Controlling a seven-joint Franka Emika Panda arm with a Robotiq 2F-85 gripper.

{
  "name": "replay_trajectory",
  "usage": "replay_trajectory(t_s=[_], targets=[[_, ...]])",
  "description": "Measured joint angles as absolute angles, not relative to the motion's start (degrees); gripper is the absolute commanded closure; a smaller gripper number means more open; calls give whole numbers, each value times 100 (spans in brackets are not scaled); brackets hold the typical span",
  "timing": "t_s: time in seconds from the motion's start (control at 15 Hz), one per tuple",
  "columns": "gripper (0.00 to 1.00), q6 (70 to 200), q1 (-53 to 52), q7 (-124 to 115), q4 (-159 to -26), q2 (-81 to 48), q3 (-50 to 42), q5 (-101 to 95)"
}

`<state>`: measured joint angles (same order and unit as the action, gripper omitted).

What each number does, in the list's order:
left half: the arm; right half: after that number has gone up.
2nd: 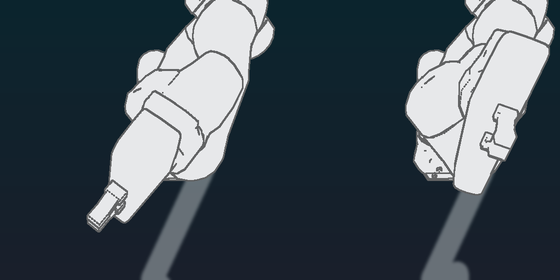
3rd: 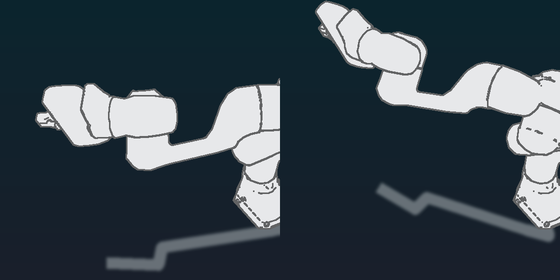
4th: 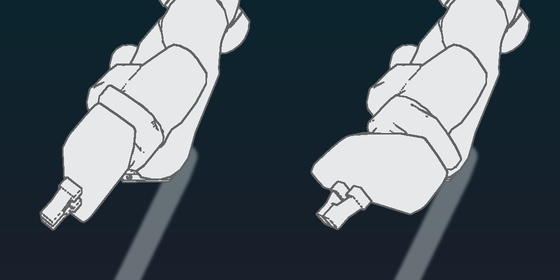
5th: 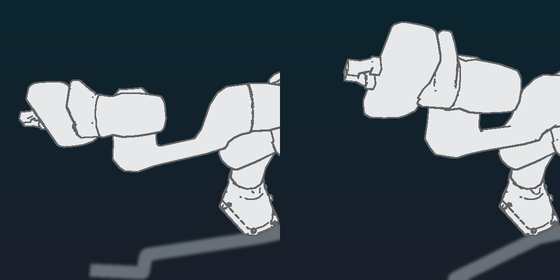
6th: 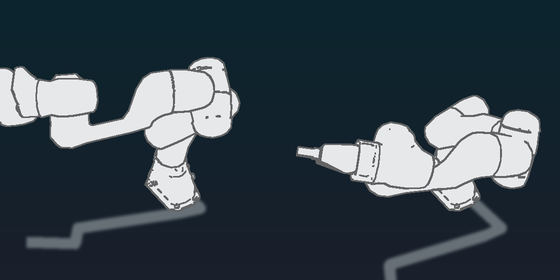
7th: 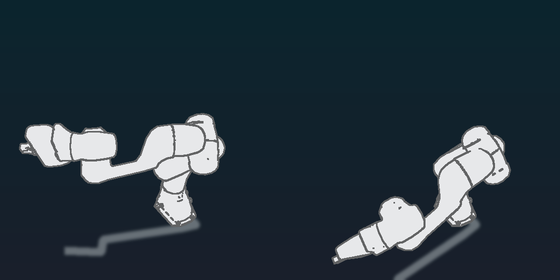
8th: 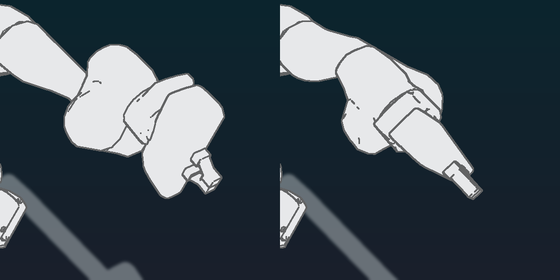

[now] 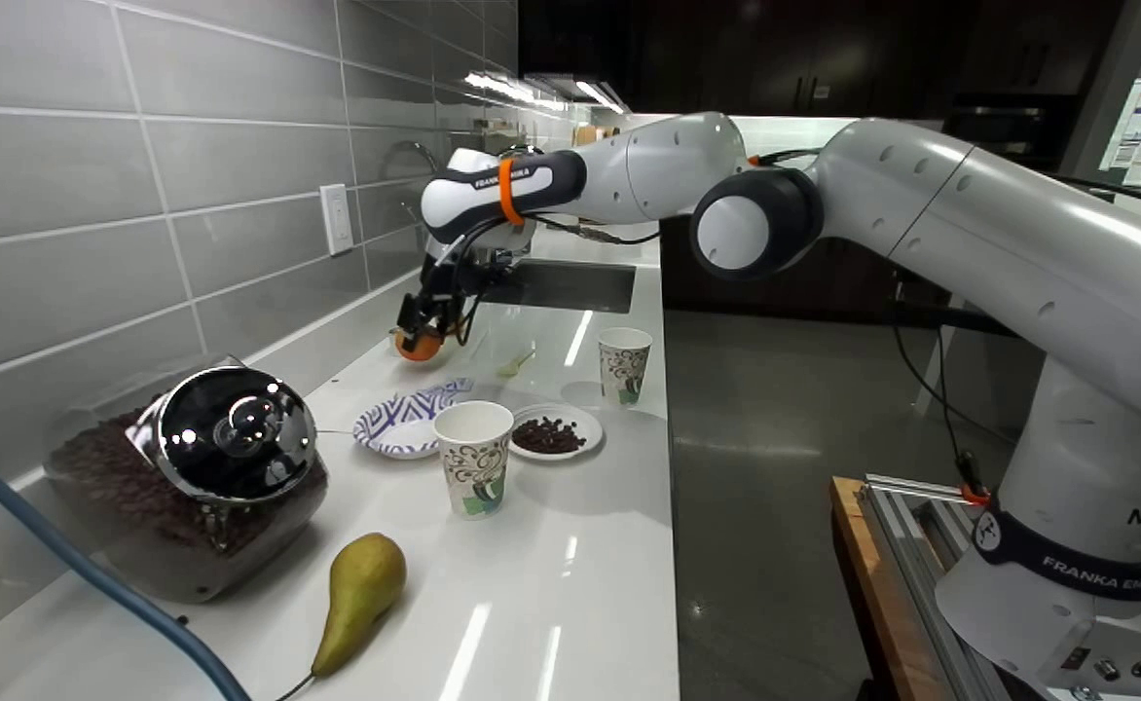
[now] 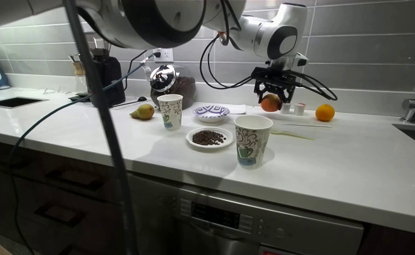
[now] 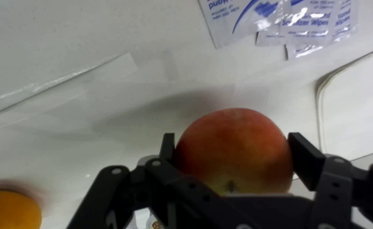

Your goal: Remove the fruit from the plate

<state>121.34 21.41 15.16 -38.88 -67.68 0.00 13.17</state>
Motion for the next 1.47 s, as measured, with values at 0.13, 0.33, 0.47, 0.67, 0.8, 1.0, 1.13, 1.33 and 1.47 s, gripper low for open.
replay_trajectory(t_s=[0.13,0.33,0.47,0.67,0.8,1.0,1.13,1.33,1.47], targets=[[38,12099,2142,1461,-3888,-6786,-1,1317],[38,12038,2143,1332,-3887,-6811,-6,1317],[38,11988,2145,1257,-3887,-6820,-20,1317],[38,11911,2147,1122,-3885,-6826,-62,1317],[38,11874,2147,1012,-3885,-6831,-103,1317],[3,11861,2147,887,-3884,-6840,-156,1317],[0,11861,2147,874,-3884,-6840,-166,1317],[0,11844,2150,889,-3883,-6830,-169,1317],[0,11825,2158,922,-3895,-6829,-177,1317]])
